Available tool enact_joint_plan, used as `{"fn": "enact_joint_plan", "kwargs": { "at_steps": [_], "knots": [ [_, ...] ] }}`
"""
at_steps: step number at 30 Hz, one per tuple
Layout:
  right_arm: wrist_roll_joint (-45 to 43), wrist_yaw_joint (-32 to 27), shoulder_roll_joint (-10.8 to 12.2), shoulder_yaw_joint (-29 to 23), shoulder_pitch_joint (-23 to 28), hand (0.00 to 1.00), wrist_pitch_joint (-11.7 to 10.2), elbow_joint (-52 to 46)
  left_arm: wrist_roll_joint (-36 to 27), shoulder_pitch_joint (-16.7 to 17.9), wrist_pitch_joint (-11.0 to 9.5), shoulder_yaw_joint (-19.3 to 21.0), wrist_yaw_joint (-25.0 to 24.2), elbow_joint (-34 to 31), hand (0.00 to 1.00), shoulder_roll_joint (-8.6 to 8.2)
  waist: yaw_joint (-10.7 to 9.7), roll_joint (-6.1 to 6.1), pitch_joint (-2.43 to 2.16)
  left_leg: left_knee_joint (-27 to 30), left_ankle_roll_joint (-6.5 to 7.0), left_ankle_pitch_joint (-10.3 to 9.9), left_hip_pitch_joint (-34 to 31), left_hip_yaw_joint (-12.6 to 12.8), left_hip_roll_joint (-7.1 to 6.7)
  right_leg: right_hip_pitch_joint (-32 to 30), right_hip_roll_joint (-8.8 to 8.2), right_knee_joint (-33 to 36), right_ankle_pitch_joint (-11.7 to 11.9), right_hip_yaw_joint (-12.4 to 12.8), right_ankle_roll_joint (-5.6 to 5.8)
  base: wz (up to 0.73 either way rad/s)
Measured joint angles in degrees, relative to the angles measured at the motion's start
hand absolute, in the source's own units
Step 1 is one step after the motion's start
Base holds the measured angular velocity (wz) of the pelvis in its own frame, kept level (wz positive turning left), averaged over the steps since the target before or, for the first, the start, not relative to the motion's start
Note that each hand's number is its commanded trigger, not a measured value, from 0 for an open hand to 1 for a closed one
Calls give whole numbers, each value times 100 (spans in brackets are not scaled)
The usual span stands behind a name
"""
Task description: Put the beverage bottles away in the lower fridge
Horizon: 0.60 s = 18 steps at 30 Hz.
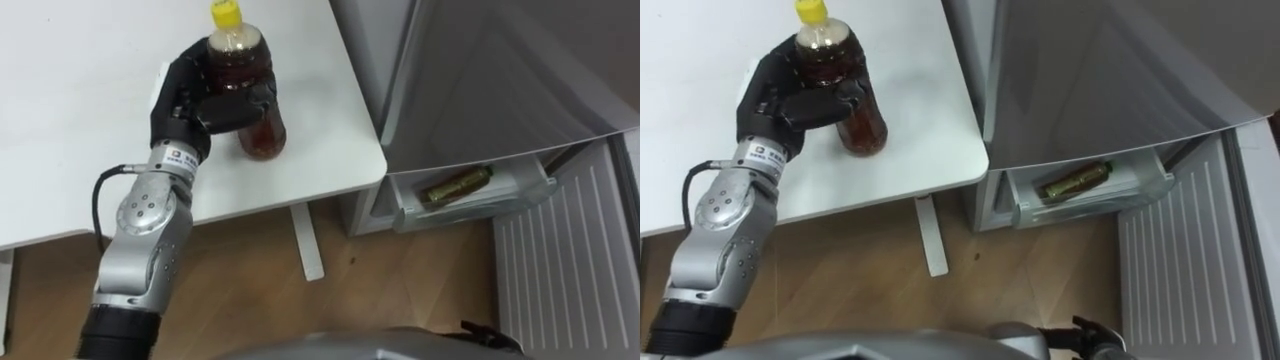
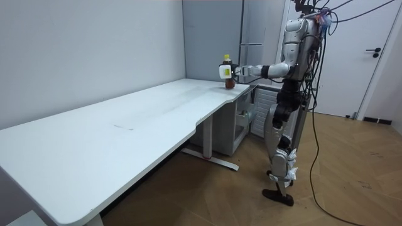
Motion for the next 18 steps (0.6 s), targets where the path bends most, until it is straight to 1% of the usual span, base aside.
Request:
{"fn": "enact_joint_plan", "kwargs": {
  "at_steps": [3, 8, 11, 14, 16, 18],
  "knots": [
    [1, 21, 0, 0, -12, 0, 0, -2, 2, -34, 28, 3, 18, 101, 100, 5, -57, 0, 10, 0, 0, 0, 1, 1, 0, -6, 6, 1, 0, 17, 0, -1],
    [-3, 36, 0, 14, -61, 0, 47, 20, 5, -75, 59, -26, -17, 114, 100, 14, -59, -15, 25, -2, 0, 0, -25, 15, 1, -42, 9, 3, 1, 41, 0, -2],
    [0, 30, -2, 52, -93, 0, 116, 32, 53, -75, 203, -101, -62, 121, 100, 18, -45, -34, 36, -2, 0, 0, -35, 28, 2, -49, 9, -2, 1, 51, 0, 0],
    [-2, 19, -6, 55, -115, 0, 130, 37, 60, -76, 232, -101, -131, 121, 100, 18, -54, -31, 34, 0, 0, 0, -37, 47, 1, -52, 9, -7, 1, 67, 0, -2],
    [1, 15, -6, 62, -112, 0, 136, 37, 60, -75, 297, -110, -135, 121, 100, 19, -62, -31, 34, 0, 0, 0, -37, 48, 1, -52, 12, -10, 1, 73, 0, 0],
    [12, -6, -6, 85, -110, 0, 147, 36, 56, -83, 361, -172, -150, 118, 100, 19, -65, -17, 21, 6, 0, 0, -50, 53, 0, -54, 10, -14, 1, 66, 0, 0]
  ]
}}
